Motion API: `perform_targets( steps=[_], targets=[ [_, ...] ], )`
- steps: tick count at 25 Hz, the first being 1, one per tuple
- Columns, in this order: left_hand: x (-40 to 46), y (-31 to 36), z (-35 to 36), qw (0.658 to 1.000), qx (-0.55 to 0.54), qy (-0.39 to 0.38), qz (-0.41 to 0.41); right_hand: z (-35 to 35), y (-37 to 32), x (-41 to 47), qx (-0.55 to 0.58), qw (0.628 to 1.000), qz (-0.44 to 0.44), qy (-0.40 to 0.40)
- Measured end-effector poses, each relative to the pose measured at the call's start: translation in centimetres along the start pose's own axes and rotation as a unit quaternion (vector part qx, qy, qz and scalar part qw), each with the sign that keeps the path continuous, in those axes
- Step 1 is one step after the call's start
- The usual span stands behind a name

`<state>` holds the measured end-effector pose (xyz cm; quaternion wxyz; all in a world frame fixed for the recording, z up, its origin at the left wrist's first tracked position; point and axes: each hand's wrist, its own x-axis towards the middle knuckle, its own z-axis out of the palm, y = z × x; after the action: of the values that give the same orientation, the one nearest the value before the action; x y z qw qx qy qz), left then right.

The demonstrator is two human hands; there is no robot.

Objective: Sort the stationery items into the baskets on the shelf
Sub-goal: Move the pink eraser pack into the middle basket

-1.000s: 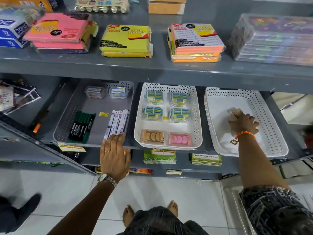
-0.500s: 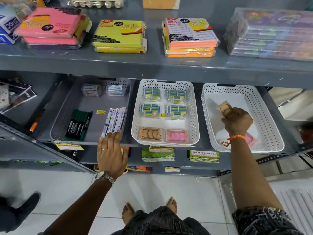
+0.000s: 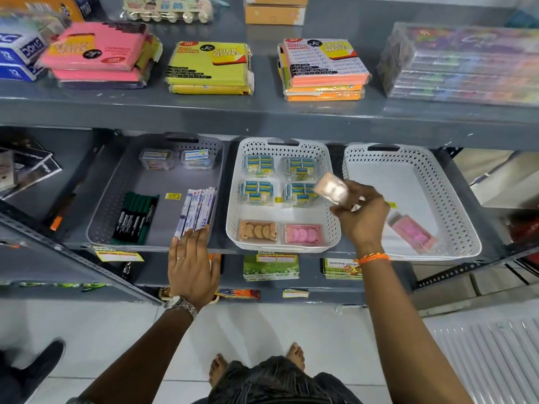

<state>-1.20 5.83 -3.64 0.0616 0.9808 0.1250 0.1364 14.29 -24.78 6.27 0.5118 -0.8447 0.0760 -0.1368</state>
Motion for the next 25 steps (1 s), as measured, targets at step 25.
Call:
perform_targets(
  steps=[25],
  targets=[
    [-0.1, -0.4, 0.2, 1.0, 0.004, -0.001, 0.018, 2.6, -2.1, 1.4, -0.069, 0.972, 0.004, -0.225]
  ],
)
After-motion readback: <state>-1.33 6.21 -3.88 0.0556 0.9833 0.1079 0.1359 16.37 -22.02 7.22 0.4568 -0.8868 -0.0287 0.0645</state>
